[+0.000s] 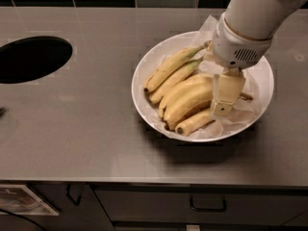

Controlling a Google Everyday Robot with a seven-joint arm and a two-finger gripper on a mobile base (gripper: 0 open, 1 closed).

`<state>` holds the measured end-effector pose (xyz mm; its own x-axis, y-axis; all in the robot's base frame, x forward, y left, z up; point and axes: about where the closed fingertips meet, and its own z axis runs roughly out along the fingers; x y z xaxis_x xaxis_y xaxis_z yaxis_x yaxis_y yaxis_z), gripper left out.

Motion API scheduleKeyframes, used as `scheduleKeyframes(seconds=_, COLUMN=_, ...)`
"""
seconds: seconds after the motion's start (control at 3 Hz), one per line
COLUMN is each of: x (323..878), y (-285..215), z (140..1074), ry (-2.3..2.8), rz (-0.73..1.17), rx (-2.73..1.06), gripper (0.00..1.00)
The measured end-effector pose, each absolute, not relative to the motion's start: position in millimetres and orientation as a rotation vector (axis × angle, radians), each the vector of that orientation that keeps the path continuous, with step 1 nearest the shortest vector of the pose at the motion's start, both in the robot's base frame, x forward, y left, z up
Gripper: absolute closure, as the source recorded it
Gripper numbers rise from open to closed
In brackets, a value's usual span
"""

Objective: Pick banana from white bowl

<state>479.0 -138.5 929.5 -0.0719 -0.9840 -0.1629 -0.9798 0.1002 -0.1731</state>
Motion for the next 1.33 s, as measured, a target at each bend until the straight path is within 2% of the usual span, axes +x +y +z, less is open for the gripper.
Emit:
scheduleKeyframes(seconds=0.67, x=482, y=-141, z=917, ry=2.167, rz=-0.004, rx=-1.964, gripper=0.24)
scheduleKeyframes(seconds=1.33, x=481, y=-136, z=906, ry=2.170, rz=0.022, rx=-1.992, gripper=0.27)
